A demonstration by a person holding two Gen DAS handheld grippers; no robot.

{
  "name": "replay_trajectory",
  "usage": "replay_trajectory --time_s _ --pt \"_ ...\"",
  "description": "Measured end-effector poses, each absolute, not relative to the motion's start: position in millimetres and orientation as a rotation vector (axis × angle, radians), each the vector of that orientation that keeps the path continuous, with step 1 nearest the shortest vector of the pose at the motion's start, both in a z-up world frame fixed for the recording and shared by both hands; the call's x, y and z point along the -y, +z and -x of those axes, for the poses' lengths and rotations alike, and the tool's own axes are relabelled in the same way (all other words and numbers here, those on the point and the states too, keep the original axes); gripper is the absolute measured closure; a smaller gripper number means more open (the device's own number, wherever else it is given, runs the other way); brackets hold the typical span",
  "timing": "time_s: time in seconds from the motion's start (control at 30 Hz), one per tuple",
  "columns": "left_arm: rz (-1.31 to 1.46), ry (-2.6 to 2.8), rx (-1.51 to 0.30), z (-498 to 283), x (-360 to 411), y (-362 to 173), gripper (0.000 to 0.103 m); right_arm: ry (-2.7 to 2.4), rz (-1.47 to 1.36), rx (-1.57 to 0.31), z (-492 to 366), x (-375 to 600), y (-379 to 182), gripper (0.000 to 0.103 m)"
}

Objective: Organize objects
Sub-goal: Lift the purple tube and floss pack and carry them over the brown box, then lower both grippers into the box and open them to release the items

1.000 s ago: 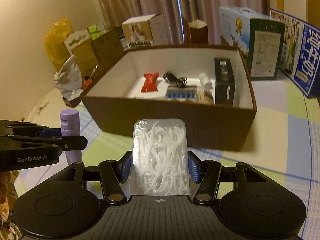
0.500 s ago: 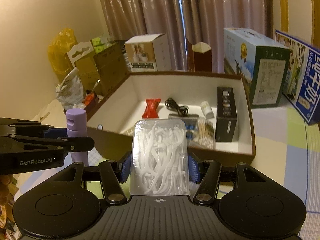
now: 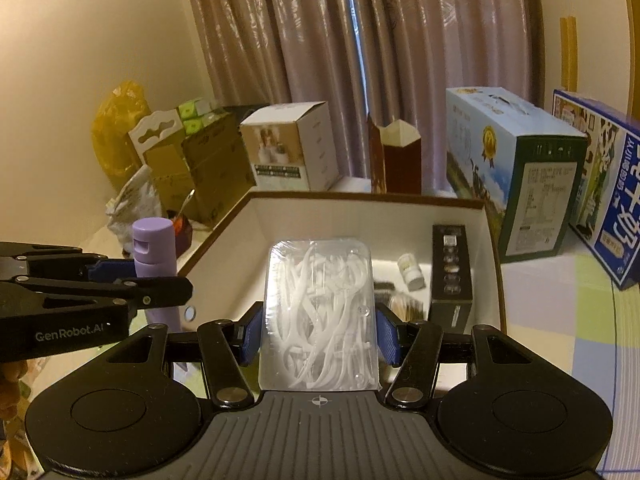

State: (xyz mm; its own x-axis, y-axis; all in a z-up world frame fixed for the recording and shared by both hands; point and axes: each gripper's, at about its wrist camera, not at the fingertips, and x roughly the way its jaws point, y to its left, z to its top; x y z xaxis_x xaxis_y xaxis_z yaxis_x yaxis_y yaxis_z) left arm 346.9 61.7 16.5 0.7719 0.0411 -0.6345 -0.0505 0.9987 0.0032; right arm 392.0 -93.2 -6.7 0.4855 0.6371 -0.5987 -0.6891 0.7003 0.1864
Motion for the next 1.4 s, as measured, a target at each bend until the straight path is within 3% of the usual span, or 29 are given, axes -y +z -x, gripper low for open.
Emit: replay_trajectory --time_s 0.83,1.4 --pt "0.026 0.114 -0.746 -444 -117 -17 0.075 0.727 0.053 -0.747 -466 62 -31 0.049" --pt "0.02 0.057 -0.83 -501 -99 -59 0.075 0.666 0.036 -0.826 -505 42 -66 0.049"
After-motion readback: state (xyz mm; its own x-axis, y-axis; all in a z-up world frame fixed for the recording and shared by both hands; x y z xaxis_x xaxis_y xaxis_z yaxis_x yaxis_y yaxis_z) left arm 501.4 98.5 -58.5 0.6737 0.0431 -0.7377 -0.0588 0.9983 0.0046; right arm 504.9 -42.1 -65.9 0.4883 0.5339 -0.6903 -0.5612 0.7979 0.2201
